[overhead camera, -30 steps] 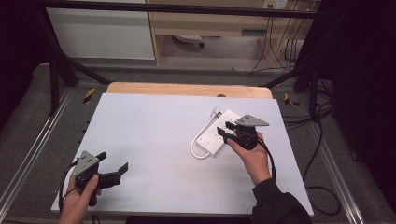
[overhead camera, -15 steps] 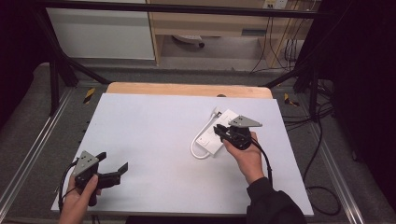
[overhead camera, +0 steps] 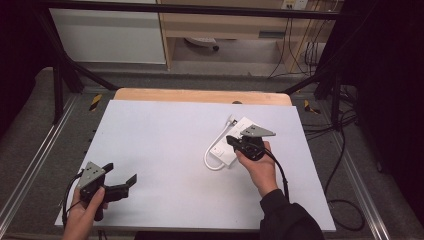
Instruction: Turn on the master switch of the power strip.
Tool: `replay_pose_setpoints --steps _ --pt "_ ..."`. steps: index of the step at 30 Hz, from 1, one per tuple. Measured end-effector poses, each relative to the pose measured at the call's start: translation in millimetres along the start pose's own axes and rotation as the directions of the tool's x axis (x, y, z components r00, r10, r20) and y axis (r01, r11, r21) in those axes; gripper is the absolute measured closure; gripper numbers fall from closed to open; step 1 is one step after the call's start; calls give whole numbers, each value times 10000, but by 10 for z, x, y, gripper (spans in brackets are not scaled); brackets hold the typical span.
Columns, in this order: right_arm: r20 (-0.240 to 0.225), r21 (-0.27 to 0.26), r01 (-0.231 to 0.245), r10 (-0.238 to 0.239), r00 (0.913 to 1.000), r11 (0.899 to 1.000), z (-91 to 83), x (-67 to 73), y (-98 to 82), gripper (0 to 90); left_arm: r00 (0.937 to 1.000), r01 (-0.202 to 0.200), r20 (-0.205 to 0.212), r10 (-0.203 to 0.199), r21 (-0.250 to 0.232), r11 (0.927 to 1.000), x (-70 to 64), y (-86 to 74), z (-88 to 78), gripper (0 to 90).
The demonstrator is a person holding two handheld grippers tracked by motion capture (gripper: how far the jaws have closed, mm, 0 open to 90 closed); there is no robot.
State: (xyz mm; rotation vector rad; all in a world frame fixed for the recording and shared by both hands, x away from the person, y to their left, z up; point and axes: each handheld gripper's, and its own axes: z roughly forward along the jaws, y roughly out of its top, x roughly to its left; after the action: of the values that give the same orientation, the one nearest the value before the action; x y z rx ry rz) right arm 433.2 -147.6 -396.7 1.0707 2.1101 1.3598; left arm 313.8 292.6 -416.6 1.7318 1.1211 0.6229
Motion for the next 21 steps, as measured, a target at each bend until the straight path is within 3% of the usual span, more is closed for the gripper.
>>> replay_pose_setpoints --steps 21 --pt "-172 613 170 -160 9997 9980 203 115 -127 900 10000 -31 3 31 -19 10000 3 3 -4 55"
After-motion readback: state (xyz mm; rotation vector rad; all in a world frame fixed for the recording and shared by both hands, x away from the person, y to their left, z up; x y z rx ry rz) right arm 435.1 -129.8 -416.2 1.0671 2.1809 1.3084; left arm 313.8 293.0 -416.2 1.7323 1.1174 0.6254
